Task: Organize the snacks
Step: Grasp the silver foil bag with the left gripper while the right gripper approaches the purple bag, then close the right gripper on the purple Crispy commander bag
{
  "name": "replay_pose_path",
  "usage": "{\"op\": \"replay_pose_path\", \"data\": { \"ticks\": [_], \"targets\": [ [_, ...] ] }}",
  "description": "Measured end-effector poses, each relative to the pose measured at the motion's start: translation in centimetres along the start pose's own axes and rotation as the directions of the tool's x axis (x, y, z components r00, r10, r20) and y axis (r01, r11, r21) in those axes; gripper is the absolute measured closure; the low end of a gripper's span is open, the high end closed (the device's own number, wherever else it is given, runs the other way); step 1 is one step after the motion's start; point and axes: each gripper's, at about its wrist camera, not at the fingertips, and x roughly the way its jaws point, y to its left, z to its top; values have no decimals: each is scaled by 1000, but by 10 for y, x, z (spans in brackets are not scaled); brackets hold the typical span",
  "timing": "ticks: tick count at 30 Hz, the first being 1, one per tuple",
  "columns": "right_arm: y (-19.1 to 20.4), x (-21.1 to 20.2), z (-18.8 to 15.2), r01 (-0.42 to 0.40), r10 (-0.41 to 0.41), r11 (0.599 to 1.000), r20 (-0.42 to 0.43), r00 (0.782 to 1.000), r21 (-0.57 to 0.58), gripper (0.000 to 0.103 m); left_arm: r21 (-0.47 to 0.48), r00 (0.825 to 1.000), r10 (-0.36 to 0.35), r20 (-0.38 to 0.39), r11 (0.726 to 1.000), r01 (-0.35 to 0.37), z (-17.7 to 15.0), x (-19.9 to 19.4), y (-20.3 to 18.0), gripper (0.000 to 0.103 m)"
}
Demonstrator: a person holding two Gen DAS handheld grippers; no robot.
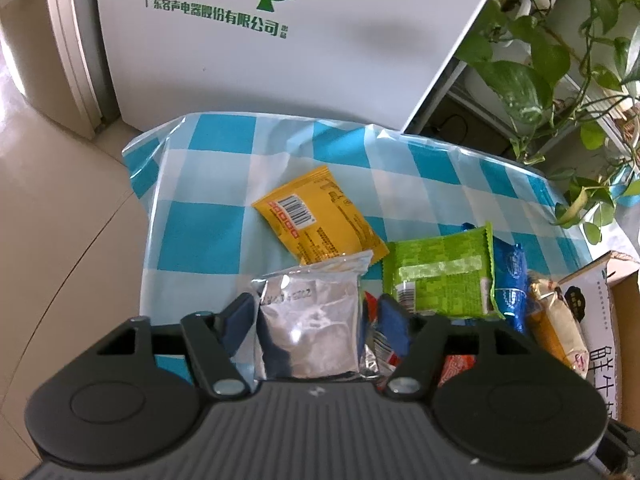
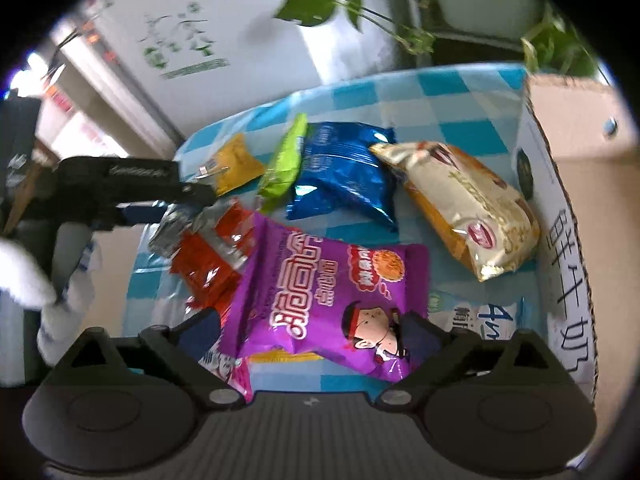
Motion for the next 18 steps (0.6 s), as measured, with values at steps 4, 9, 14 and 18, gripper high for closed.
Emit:
{"op": "replay_pose_path", "data": {
  "ticks": [4,9,14,18],
  "targets": [
    [-10,11,2,-4,6,996,-19,1000,95,2,-11,1000,-4,-11,1000,4,1,4,1,28],
    [-12,21,4,19,-14,991,-34,999,131,12,-45,1000,-10,-29,999,8,0,11,4,34],
    [-9,18,1,23,-21,994,-27,999,108,22,-43,1000,-13,-17,999,12,-3,7,5,43],
    [-10,12,1,8,-7,996,-6,1000,91,26,-46,1000,-22,9,999,22,-4,0,5,43]
  ]
}}
